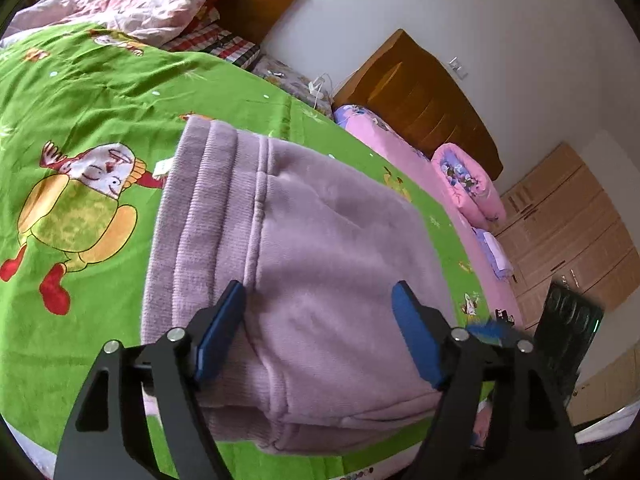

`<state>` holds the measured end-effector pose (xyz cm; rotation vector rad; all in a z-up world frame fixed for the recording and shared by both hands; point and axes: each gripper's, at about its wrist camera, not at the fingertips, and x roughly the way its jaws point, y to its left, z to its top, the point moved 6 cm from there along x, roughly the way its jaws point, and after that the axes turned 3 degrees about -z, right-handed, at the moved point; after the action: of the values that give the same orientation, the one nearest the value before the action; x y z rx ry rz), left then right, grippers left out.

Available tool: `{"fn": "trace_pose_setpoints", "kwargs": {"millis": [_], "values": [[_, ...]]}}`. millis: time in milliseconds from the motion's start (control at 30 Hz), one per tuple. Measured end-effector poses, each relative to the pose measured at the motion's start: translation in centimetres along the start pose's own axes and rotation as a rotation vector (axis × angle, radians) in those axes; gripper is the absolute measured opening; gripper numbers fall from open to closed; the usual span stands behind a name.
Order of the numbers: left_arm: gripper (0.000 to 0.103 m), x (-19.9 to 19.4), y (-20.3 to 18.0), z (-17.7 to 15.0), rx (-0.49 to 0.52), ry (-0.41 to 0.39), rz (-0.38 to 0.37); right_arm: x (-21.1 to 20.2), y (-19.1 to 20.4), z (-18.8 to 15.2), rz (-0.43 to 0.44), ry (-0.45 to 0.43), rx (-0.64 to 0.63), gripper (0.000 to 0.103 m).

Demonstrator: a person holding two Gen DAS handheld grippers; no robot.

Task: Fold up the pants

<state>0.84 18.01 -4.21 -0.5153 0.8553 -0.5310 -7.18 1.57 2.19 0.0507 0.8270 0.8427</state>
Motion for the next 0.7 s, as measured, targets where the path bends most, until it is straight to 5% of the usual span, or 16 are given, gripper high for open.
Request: {"fn": "trace_pose_setpoints", "kwargs": {"millis": [100,200,500,700], "values": [[0.076,-0.1,-0.1,-0.4,0.02,-0.012,0.022,2.1,-1.9,2.5,0.029,-0.003,0.015,0.094],[0.076,0.1,-0.3,-0.5,0.043,-0.015,0.055,6.0,-4.6,1.8,-0.02,0.121,0.095,0.094],[0.081,0.3,-0.9,-0.5,0.063,0.0,0.088,3.1,-4.9,4.0,-0.069,-0.004,0.092,0.094],[0.088,1.4,-2.2,-1.0,0.158,0.021,0.202,5.2,-8.8,4.4,-0.114,0.009,0.173,0.095]]}}
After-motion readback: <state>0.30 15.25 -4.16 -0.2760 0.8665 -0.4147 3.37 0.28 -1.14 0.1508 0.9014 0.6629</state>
